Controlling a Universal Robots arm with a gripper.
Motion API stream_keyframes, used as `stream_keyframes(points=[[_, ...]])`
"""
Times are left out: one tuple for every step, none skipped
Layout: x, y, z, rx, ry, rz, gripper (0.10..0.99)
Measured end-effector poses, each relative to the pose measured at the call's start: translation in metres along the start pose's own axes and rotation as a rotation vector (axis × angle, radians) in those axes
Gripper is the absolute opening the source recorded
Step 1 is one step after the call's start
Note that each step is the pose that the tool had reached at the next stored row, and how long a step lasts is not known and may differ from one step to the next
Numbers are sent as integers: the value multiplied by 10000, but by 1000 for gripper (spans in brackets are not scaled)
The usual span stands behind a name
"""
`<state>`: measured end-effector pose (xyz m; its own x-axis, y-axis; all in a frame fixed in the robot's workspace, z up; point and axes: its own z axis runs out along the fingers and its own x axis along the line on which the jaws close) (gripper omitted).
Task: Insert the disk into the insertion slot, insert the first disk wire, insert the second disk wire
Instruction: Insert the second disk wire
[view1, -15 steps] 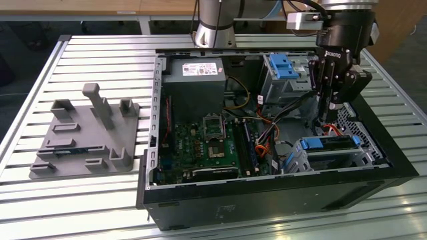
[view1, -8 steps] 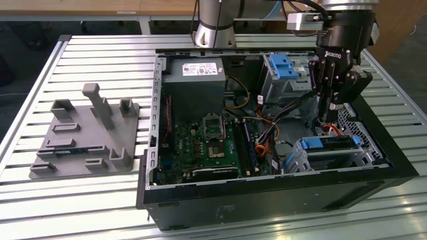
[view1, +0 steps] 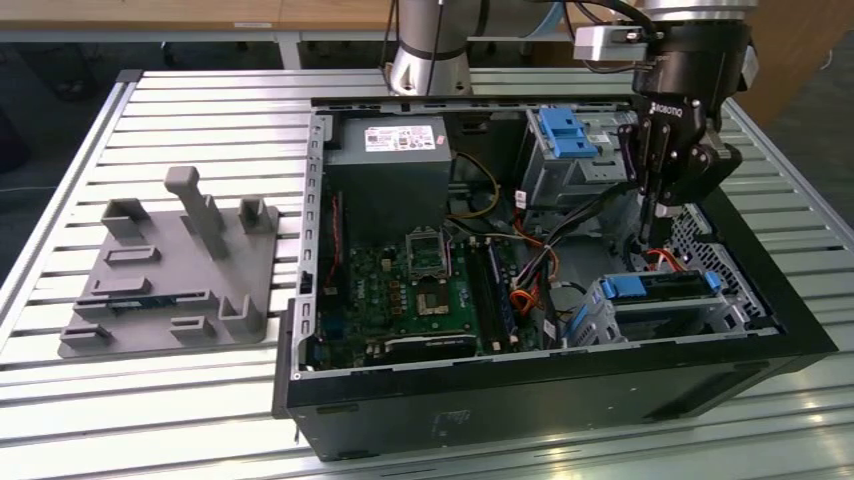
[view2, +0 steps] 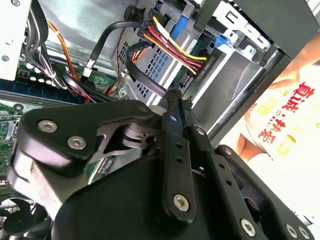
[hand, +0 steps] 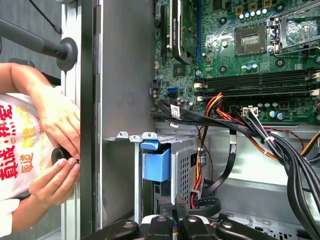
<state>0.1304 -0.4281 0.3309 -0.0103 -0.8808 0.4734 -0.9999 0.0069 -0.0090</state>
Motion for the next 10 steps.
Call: stream_keyframes(points=[[0,0,0,0,2,-1,157],[-1,0,1,1,1,-2,149],[-1,0,3,0,0,-2,149],[-2,0,4,1,-1,-2,149],[-2,0,4,1,0,-3,149],[-2,0,5,-2,0,-3,149],[-3,0,5,-4,0,-4,149],[-3,0,6,-5,-1,-4,149],[-3,1,6,-5,-1,-4,149],[-3,0,6,-5,-1,-5,149]])
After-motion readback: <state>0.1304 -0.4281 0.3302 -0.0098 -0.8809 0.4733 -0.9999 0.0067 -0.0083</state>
